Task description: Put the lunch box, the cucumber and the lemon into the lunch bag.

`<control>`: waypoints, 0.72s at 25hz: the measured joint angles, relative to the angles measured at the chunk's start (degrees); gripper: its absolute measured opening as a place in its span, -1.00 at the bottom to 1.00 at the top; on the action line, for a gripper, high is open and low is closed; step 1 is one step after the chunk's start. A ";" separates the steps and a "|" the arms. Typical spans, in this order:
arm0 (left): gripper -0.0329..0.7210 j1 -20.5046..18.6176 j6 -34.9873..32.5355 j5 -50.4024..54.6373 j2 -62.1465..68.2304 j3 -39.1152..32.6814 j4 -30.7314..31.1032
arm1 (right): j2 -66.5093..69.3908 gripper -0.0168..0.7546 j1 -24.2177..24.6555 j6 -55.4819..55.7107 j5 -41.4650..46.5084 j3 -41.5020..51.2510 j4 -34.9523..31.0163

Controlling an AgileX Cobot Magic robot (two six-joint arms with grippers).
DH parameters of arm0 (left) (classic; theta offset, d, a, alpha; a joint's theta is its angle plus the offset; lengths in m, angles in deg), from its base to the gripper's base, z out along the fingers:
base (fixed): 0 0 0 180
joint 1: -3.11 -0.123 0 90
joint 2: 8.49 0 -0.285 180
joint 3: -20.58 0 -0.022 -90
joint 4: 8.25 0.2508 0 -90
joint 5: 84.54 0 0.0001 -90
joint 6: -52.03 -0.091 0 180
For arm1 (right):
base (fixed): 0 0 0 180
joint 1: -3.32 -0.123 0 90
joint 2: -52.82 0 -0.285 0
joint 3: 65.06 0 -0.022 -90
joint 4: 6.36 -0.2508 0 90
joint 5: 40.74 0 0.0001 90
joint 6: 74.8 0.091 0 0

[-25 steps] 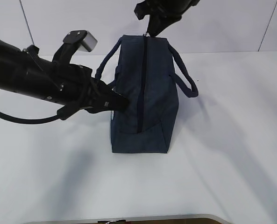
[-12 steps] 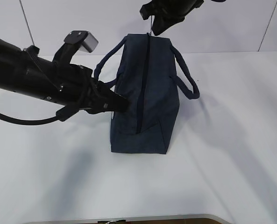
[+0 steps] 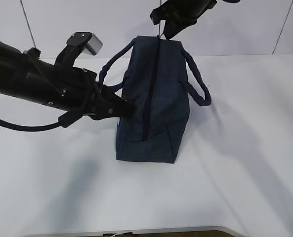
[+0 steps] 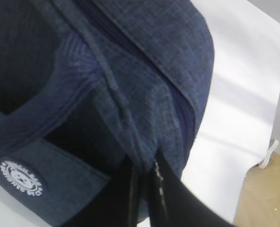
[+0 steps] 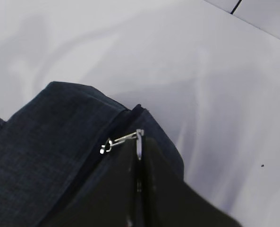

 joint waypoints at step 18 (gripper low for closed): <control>-0.94 -12.57 -0.41 -0.12 0.00 0.00 -8.76 | -1.43 -0.94 0.63 -9.51 3.88 -0.32 -1.41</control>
